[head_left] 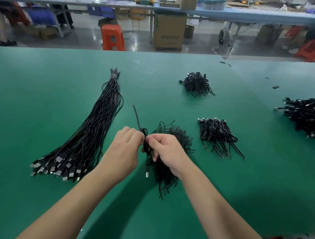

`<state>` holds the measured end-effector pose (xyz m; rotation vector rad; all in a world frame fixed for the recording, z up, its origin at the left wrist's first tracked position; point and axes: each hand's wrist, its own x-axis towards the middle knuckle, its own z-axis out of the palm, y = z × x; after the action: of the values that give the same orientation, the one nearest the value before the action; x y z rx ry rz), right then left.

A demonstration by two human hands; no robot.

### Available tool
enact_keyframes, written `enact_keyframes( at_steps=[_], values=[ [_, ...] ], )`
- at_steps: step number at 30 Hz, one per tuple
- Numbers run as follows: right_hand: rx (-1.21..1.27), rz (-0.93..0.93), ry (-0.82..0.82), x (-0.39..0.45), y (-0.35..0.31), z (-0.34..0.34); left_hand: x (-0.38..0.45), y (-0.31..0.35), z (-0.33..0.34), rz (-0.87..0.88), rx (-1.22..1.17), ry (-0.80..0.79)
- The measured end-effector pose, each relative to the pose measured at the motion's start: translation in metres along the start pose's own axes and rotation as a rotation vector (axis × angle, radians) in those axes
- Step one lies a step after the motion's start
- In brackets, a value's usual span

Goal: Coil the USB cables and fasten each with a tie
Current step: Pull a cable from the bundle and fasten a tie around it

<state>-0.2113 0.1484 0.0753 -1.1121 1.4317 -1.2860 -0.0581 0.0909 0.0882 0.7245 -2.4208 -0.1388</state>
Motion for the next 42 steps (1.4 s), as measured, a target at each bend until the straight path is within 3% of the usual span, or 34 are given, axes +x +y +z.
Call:
enact_keyframes(
  at_steps=[3, 5, 9, 13, 18, 22, 26, 29, 35, 42],
  values=[
    [0.076, 0.077, -0.03, 0.001, 0.002, -0.001, -0.003, -0.007, 0.001, 0.153, 0.132, -0.025],
    [0.106, 0.108, 0.0, 0.003, 0.004, -0.002, -0.004, -0.007, 0.002, 0.16, 0.125, -0.036],
    [0.188, 0.075, 0.021, 0.005, 0.005, 0.001, -0.004, 0.0, 0.003, -0.127, -0.201, 0.008],
    [0.239, -0.004, -0.079, 0.002, 0.004, -0.002, 0.0, -0.001, 0.001, -0.411, -0.391, 0.067],
    [0.181, -0.042, 0.054, 0.003, 0.001, 0.004, 0.004, 0.0, 0.004, -0.529, -0.469, 0.07],
    [0.081, 0.015, 0.129, 0.004, 0.003, 0.002, 0.003, 0.008, 0.001, -0.322, -0.316, 0.098],
    [0.189, 0.04, 0.011, -0.002, -0.002, 0.003, 0.001, 0.005, 0.0, 0.082, 0.018, 0.086],
    [0.231, 0.078, -0.06, -0.005, -0.004, 0.002, 0.001, -0.002, 0.0, 0.231, 0.123, 0.081],
    [0.327, 0.078, -0.163, -0.009, -0.006, 0.002, 0.0, -0.008, -0.002, 0.196, 0.109, 0.116],
    [0.334, 0.032, -0.16, -0.007, -0.005, -0.001, 0.001, 0.002, -0.006, 0.052, -0.114, 0.169]
  ],
)
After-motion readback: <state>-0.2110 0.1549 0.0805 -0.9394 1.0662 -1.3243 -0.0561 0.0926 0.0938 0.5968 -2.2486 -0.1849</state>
